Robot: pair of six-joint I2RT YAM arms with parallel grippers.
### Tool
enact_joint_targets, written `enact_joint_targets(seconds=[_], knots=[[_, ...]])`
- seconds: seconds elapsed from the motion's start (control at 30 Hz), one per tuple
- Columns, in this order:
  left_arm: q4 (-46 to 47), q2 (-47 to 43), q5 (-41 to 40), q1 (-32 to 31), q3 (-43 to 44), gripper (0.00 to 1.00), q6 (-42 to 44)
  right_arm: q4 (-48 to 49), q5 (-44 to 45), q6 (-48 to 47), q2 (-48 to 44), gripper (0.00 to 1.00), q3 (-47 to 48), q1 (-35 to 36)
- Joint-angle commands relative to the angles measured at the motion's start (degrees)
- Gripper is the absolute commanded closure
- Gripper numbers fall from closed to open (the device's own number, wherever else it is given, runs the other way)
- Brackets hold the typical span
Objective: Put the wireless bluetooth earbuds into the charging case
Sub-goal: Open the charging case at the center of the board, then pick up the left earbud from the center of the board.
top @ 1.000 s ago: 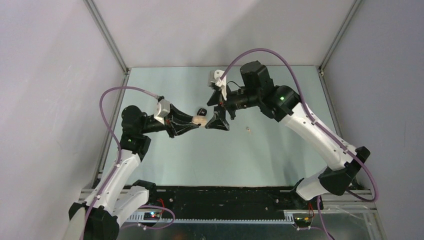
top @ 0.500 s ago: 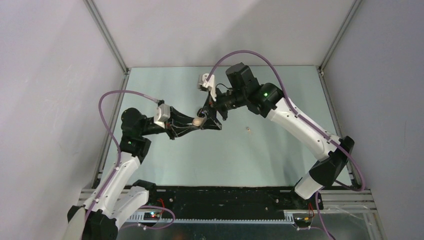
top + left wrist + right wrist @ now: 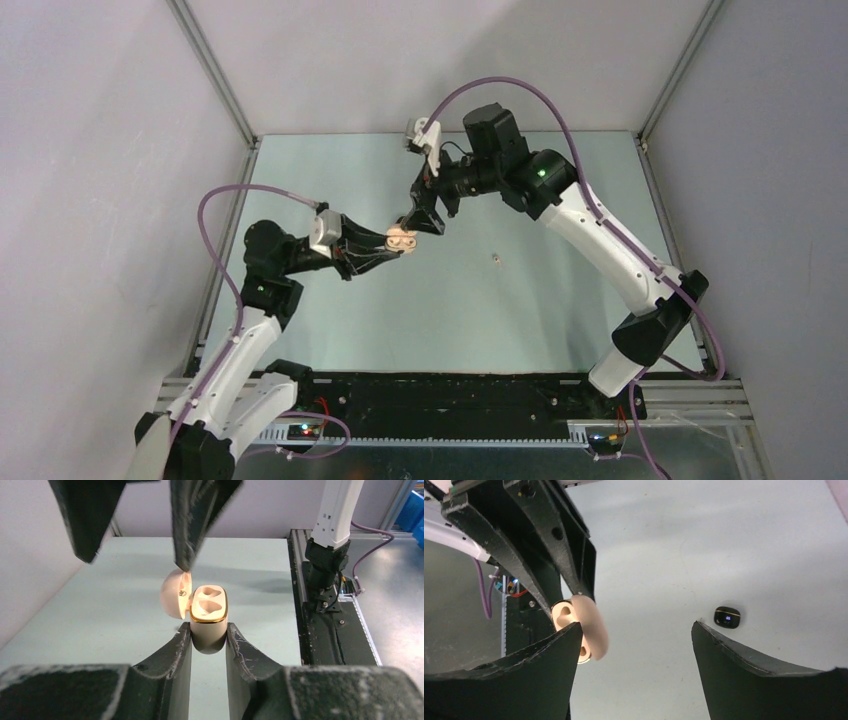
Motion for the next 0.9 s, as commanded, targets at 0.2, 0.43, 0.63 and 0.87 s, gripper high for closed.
enact_joint_targets(seconds=[0.2,0.43,0.63,0.87], knots=[[2.2,-0.4,-0.5,-0.6,-0.4,1.00,-1.4,1.2,0.7,0.7,-0.1,0.16,2.5,-0.8],[13.3,3.2,-4.1,0.7,-1.1,1.00,-16.7,-1.8,-1.8,-0.3,-3.5,0.14,6.0,-1.3],[18.2,5.5,-7.0,5.4,-0.1,1.00,-25.0,-3.1,1.4,-1.9,-6.9,0.14,2.7,-4.6],[18.6,6.8,-7.2,7.6,3.0,1.00,-26.5,-1.7,2.9,-5.4,-8.7,0.24,-6.3,-12.2]])
